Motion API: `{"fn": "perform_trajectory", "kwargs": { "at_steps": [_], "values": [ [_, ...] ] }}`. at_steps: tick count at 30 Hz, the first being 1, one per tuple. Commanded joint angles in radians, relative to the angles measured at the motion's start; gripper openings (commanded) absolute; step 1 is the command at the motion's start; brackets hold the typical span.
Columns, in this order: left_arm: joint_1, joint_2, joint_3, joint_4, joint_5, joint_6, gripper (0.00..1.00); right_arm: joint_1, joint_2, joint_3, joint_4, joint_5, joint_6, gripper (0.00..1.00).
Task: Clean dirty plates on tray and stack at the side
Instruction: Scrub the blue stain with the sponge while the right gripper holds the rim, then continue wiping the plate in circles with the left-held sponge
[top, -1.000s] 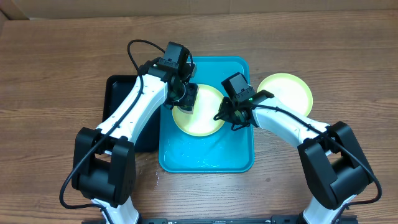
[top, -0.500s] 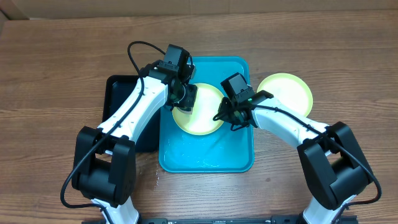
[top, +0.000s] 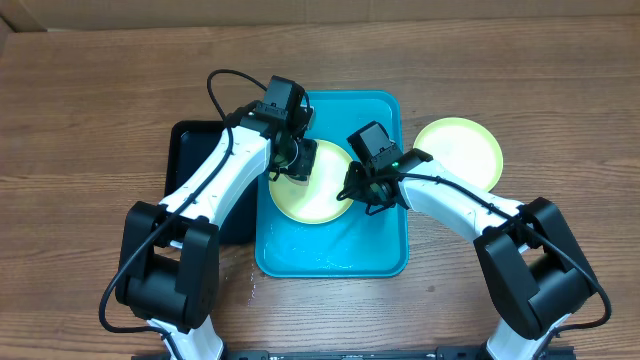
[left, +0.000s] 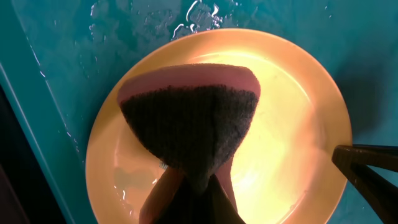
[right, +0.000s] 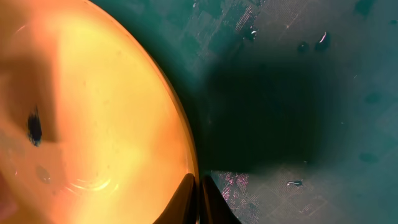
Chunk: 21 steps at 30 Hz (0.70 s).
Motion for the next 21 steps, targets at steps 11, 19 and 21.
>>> {"fn": "perform_trajectory", "kwargs": {
  "at_steps": [11, 19, 21],
  "values": [
    [0.01, 0.011, 0.063, -0.027, -0.003, 0.023, 0.04, 0.005, 0.003, -0.01, 0.008, -0.004, -0.008, 0.04],
    [0.01, 0.019, 0.067, -0.024, -0.003, 0.042, 0.04, 0.005, 0.003, -0.01, 0.008, -0.003, -0.008, 0.04],
    [0.01, 0.023, 0.067, -0.029, -0.003, 0.042, 0.04, 0.005, 0.003, -0.01, 0.008, -0.004, -0.009, 0.04]
  ]
}}
